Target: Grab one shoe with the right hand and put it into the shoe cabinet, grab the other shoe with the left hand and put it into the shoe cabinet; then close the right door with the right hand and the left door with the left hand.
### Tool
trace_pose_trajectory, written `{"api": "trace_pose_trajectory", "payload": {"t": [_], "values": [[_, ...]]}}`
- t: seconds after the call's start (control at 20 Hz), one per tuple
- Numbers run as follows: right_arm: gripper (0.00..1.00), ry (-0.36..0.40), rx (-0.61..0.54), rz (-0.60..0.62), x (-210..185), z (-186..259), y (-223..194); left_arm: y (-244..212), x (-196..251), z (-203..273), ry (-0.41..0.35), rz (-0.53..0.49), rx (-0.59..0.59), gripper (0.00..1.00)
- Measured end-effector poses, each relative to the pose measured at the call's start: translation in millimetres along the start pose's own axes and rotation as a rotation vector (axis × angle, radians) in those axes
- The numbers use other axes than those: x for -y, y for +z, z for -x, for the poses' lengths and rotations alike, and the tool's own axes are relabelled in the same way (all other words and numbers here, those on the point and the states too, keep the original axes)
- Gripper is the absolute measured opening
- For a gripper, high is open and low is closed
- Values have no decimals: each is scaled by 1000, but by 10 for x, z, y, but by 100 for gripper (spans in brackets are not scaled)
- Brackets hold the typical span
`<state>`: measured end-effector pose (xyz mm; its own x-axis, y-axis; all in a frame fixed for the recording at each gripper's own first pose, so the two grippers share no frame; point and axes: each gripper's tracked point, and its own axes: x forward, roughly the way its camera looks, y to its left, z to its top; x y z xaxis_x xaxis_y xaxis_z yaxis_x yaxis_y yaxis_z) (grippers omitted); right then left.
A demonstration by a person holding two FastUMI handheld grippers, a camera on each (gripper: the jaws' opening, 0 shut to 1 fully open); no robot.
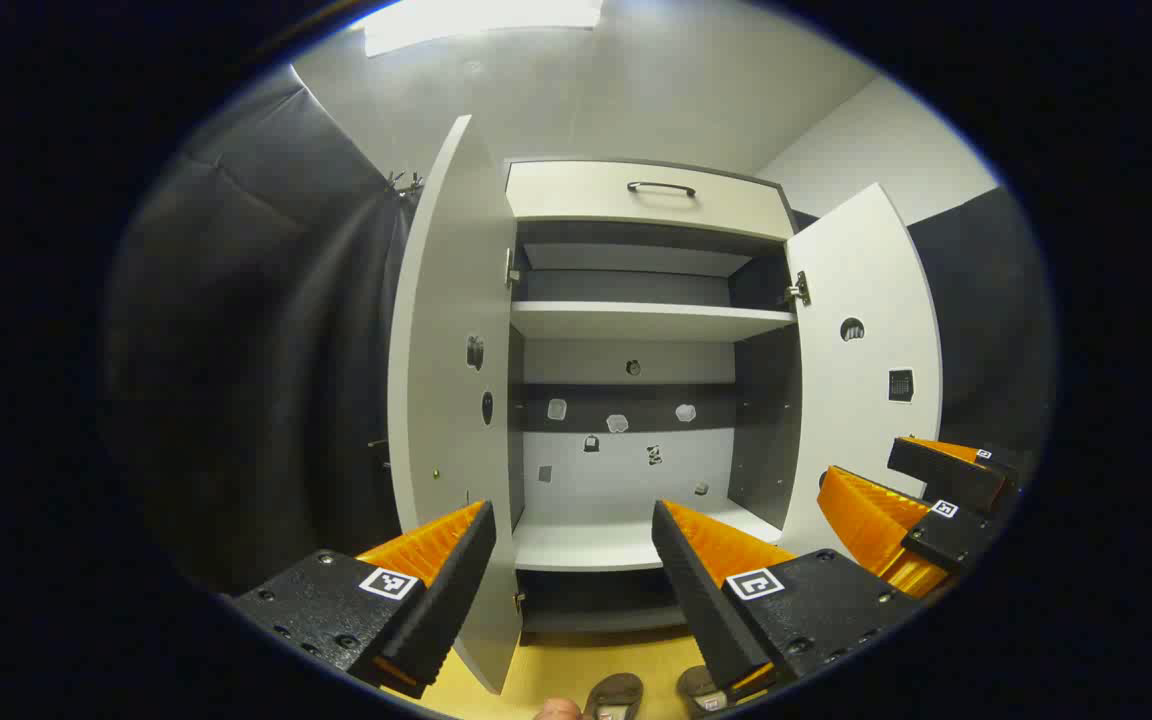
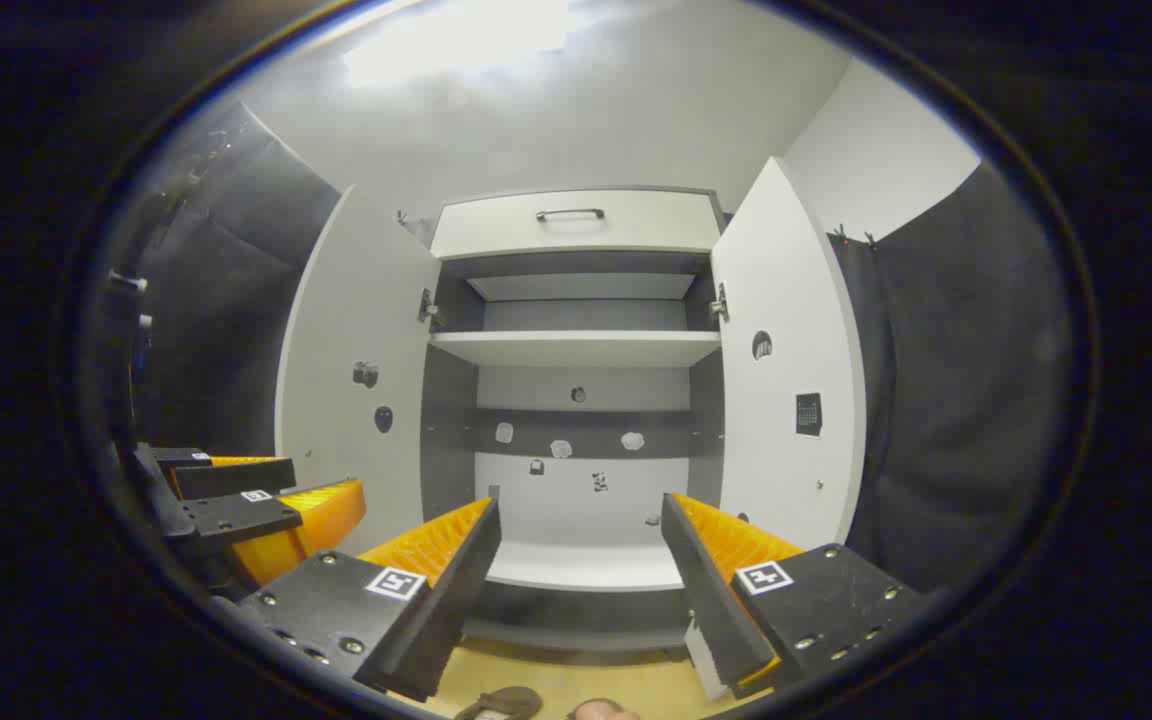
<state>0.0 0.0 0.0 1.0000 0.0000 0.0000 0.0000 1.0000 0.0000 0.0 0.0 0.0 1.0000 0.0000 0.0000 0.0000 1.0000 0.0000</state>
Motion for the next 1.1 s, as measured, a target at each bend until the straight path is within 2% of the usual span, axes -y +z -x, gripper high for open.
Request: {"api": "trace_pose_trajectory", "payload": {"t": [0.1, 0.15, 0.65, 0.7, 0.75, 0.85, 0.9, 1.05, 1.1], "values": [[97, -4, 13, 2, 28, -17, 15, 14, 17, -30, 0, -2, 4, 99], [97, -2, 15, 2, 25, -31, 20, 11, 18, -37, 3, -1, 0, 96], [97, 21, 1, -6, 77, -124, -17, 31, 12, -53, 26, -5, 10, 96], [97, 22, -1, -6, 82, -121, -29, 33, 11, -53, 28, -6, 11, 93], [97, 21, -2, -4, 94, -123, -53, 42, 8, -52, 31, -6, 13, 96], [97, 21, -21, 2, 95, -129, -201, 48, -8, -53, 38, -4, 16, 93], [97, 21, -38, 7, 115, -111, -327, 52, -23, -51, 43, -4, 17, 96], [97, 27, -111, 10, 114, 1, -834, 69, -121, -44, 67, -13, 18, 96], [97, 31, -143, 9, 118, 48, -1019, 69, -159, -39, 76, -16, 19, 93]]}}
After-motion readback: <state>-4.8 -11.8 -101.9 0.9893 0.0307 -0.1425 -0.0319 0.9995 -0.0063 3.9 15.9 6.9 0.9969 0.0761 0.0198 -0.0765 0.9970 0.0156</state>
